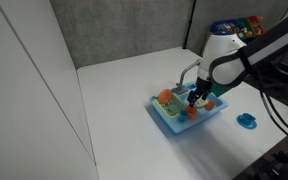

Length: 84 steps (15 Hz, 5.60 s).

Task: Put the orange mug to the right of the sink

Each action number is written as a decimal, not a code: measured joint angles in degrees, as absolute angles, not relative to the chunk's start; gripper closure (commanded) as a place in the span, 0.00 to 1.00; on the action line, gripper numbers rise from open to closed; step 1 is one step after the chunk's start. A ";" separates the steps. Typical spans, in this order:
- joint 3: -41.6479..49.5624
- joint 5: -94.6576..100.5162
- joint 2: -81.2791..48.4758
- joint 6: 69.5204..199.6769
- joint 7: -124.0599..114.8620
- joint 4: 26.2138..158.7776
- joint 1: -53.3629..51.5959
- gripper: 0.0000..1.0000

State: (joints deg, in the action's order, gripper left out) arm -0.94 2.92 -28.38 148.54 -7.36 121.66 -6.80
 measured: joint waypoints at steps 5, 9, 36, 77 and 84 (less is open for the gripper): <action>-0.93 2.92 -28.54 148.25 -7.36 121.63 -7.12 0.00; -0.30 4.09 -29.84 148.45 -7.69 121.22 -8.51 0.00; 1.93 4.56 -29.05 151.69 -7.78 120.58 -6.78 0.96; 10.90 -7.86 -31.12 146.11 -15.38 116.35 9.65 0.97; 12.53 -11.88 -39.04 142.52 -22.50 107.95 11.18 0.97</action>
State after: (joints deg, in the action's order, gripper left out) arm 12.53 -11.88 -39.04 142.52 -22.50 107.95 11.18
